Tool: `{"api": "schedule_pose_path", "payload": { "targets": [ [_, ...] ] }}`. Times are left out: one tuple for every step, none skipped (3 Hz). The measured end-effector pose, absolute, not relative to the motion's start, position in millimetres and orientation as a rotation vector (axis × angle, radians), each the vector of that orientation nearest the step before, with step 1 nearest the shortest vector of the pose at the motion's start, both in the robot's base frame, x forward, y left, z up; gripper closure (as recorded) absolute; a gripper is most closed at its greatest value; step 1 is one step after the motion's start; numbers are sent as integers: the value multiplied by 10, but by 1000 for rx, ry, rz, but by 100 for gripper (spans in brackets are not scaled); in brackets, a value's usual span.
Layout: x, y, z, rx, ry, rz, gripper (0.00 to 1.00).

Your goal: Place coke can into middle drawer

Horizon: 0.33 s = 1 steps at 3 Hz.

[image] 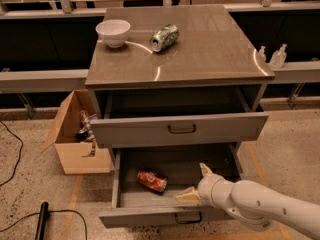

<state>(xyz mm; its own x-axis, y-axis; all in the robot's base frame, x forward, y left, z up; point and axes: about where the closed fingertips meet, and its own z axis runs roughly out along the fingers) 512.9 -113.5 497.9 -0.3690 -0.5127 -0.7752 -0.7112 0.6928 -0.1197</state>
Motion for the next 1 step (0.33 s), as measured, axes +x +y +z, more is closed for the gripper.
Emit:
{"api": "schedule_pose_path", "payload": {
  "targets": [
    [5111, -1153, 5058, -939, 2053, 282, 20]
  ]
}}
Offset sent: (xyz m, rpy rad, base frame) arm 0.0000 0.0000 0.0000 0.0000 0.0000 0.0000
